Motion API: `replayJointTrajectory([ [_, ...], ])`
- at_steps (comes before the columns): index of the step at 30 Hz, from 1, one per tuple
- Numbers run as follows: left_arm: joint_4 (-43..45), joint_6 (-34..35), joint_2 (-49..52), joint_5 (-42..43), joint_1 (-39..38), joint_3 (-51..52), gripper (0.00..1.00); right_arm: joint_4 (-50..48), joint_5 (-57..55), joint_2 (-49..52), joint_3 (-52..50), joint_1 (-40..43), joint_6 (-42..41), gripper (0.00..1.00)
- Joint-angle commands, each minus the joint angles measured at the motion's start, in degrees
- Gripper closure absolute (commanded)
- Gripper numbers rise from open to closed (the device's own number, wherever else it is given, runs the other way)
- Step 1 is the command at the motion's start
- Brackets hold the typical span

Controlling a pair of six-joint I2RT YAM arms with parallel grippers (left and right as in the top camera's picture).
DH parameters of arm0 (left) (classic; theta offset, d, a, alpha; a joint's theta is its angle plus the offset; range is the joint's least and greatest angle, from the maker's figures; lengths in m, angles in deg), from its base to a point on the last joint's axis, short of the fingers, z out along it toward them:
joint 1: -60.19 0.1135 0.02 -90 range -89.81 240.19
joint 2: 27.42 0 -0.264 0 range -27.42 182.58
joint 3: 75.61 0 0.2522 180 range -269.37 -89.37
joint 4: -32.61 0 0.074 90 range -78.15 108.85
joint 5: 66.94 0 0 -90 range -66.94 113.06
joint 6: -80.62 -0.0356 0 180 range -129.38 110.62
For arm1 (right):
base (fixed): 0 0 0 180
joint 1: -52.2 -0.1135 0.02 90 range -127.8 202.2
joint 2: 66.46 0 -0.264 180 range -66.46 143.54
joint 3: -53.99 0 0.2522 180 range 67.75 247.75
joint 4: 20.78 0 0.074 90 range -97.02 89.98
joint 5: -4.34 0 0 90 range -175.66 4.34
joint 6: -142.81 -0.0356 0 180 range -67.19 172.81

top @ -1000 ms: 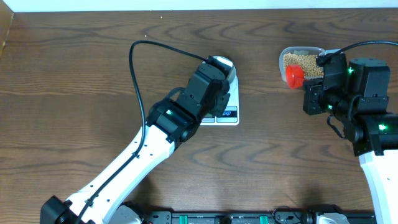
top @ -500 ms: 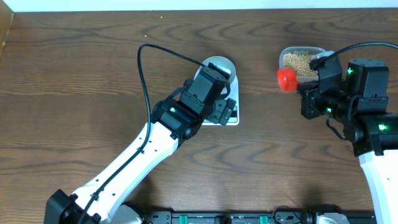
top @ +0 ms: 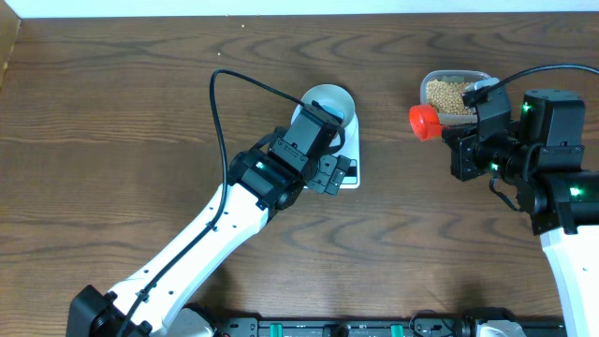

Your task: Scoop item into bowl and weigh 50g on scale

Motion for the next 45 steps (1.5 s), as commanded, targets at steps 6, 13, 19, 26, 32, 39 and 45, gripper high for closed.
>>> replayJointTrajectory([
  [6,-0.17,0.57,0.66,-0.07,0.24,0.09,0.56,-3.98,0.92,-0.13,1.25,0.42,-0.48,0.99],
  [13,0.09,0.52,6.60,2.64,0.24,0.15,0.93,-5.53,0.90,-0.09,1.22,0.42,1.73,0.99],
  [19,3.48,0.50,15.08,5.66,0.22,0.26,0.93,-5.22,1.01,-0.15,1.22,0.42,-0.13,0.99],
  [26,8.74,0.09,20.65,4.04,0.22,0.26,0.93,-4.48,1.14,-0.17,1.22,0.42,-0.22,0.99],
  [32,8.92,0.09,22.75,4.07,0.22,0.26,0.93,-4.55,1.14,-0.15,1.22,0.42,-0.22,0.99],
  [39,11.08,0.09,23.61,4.22,0.22,0.31,0.93,-4.46,1.14,-0.15,1.22,0.42,-0.22,0.99],
  [45,13.14,0.09,23.89,4.22,0.22,0.48,0.93,-4.46,1.14,-0.15,1.22,0.42,-0.20,0.99],
])
